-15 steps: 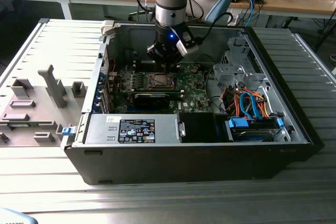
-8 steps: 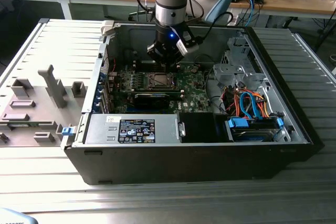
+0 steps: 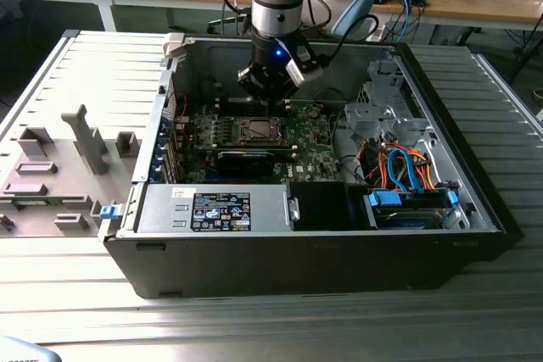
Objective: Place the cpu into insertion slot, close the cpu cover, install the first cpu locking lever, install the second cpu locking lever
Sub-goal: 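Install the first cpu locking lever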
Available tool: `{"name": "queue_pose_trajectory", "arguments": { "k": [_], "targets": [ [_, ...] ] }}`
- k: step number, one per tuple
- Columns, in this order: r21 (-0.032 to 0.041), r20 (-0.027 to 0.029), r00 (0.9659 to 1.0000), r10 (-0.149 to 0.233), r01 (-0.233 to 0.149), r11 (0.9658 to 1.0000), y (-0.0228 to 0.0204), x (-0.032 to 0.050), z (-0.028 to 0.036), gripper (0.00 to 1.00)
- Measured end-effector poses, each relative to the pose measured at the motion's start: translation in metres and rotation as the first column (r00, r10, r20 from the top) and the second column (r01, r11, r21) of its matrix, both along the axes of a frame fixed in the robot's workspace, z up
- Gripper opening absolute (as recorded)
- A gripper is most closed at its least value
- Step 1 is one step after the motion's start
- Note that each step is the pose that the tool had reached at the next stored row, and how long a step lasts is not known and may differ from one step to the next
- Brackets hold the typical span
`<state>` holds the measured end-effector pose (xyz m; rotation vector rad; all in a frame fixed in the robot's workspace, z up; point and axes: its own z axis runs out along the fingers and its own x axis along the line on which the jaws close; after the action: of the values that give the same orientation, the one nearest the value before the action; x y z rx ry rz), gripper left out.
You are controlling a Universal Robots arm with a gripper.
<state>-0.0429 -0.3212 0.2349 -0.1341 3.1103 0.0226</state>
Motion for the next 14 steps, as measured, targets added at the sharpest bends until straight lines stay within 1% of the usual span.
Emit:
{"name": "queue_pose_trajectory", "arguments": {
  "k": [6, 9, 14],
  "targets": [
    [0.0002, 0.0001, 1.0, 0.0, 0.0, 1.0, -0.0008, 0.0, 0.0057, 0.11],
    [0.0001, 0.0, 1.0, 0.0, 0.0, 1.0, -0.0033, 0.0, 0.0083, 0.11],
    [0.0002, 0.0002, 1.0, 0.0, 0.0, 1.0, -0.005, 0.0, 0.0108, 0.11]
  ]
}}
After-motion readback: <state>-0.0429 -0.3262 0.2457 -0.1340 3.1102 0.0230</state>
